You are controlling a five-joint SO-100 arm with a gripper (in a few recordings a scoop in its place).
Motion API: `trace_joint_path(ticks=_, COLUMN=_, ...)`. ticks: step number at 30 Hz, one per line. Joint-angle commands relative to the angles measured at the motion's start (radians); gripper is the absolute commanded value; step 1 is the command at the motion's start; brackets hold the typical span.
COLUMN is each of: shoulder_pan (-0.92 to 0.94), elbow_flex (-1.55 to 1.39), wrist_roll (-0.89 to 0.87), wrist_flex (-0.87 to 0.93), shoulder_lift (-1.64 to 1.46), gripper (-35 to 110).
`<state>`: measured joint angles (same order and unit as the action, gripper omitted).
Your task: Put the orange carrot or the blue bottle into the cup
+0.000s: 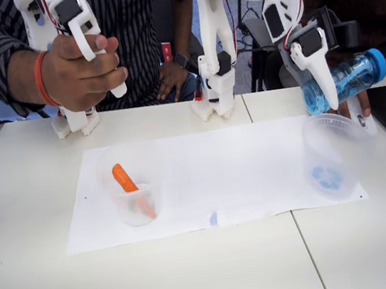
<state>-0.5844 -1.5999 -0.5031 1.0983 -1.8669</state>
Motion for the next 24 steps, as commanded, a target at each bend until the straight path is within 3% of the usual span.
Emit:
trace_joint_path(ticks=1, shoulder_pan=0.003, elbow_flex=0.118, wrist_roll=-0.009, wrist_flex=-0.020, shoulder_lift=-0.043, gripper=21)
trace_joint_path(ticks=24, shoulder_pan=0.057, elbow_flex=0.081, wrist_roll=-0.009, wrist_flex=-0.014, shoulder_lift=-0.060, gripper=21)
